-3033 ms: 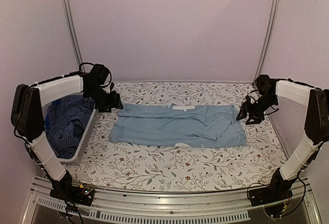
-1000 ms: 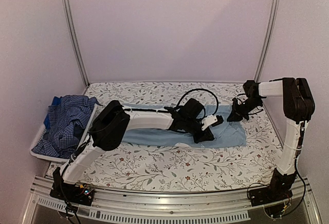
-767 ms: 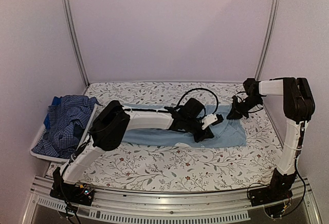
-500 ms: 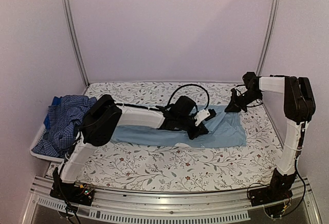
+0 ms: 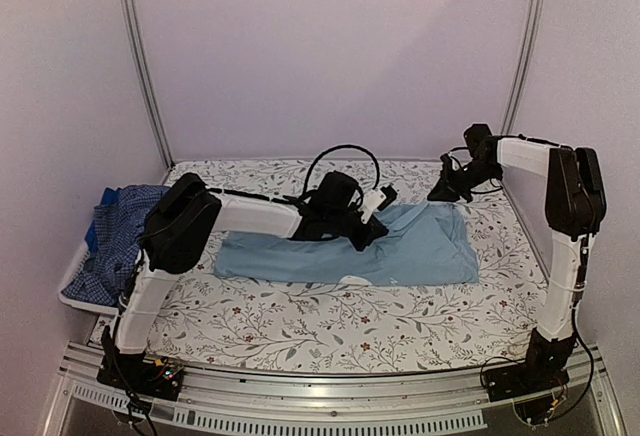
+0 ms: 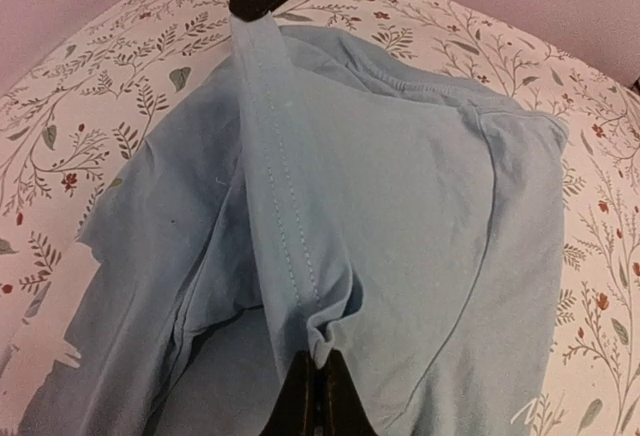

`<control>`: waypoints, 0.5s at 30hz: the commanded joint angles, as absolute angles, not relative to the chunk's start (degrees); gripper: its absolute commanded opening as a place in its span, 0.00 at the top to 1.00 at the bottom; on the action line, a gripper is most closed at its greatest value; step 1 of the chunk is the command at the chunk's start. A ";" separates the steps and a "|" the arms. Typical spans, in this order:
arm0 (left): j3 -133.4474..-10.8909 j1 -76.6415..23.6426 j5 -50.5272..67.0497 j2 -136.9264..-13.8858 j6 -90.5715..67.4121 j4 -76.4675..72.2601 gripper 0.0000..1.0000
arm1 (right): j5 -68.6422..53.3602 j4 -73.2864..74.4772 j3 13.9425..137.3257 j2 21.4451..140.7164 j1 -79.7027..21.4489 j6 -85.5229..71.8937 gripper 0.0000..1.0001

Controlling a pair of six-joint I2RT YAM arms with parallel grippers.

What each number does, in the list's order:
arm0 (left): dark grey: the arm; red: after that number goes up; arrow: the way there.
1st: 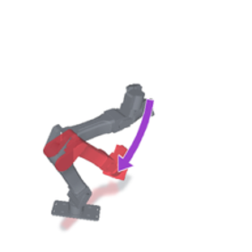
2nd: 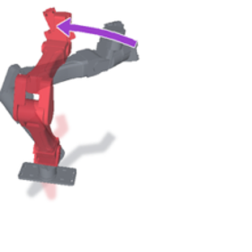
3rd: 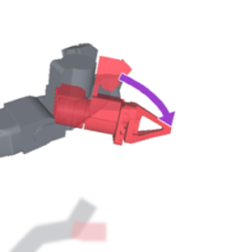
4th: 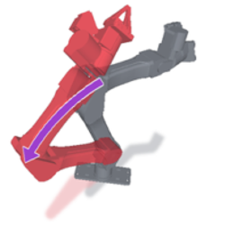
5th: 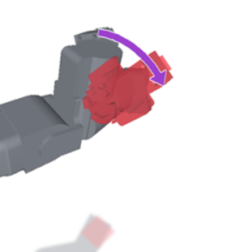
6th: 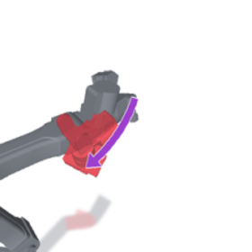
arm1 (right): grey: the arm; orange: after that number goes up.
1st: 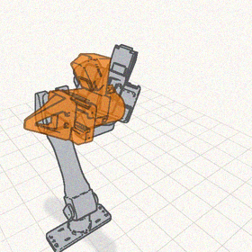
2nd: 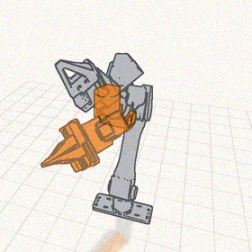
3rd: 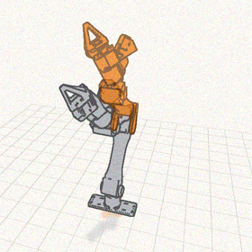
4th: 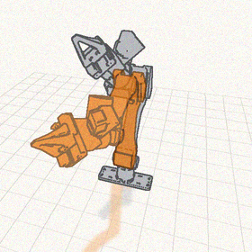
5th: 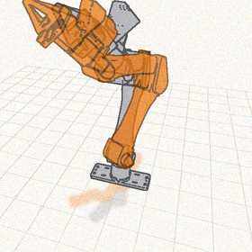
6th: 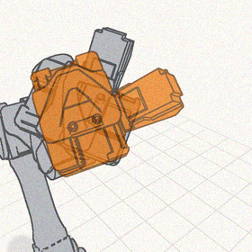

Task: Fold and stack the mixed laundry pile
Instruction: Smooth out the rectangle-folded T-shirt at the center of the board.

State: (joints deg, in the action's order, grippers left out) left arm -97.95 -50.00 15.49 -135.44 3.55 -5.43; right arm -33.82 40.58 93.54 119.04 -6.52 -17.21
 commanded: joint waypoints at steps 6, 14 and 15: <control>-96.06 -48.26 15.12 -133.28 2.33 -7.80 1.00 | -33.93 42.57 99.84 123.92 -7.35 -18.02 1.00; -95.41 -48.25 14.49 -133.53 3.95 -6.81 1.00 | -33.05 43.14 99.74 125.24 -8.43 -18.07 1.00; -95.32 -48.30 14.35 -133.51 4.31 -6.65 1.00 | -32.80 43.15 99.35 124.96 -8.39 -18.10 1.00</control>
State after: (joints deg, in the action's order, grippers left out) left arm -96.40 -48.75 14.92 -135.44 2.98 -6.59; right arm -33.63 42.52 98.63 124.27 -7.88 -17.65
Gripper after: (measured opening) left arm 0.008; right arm 0.004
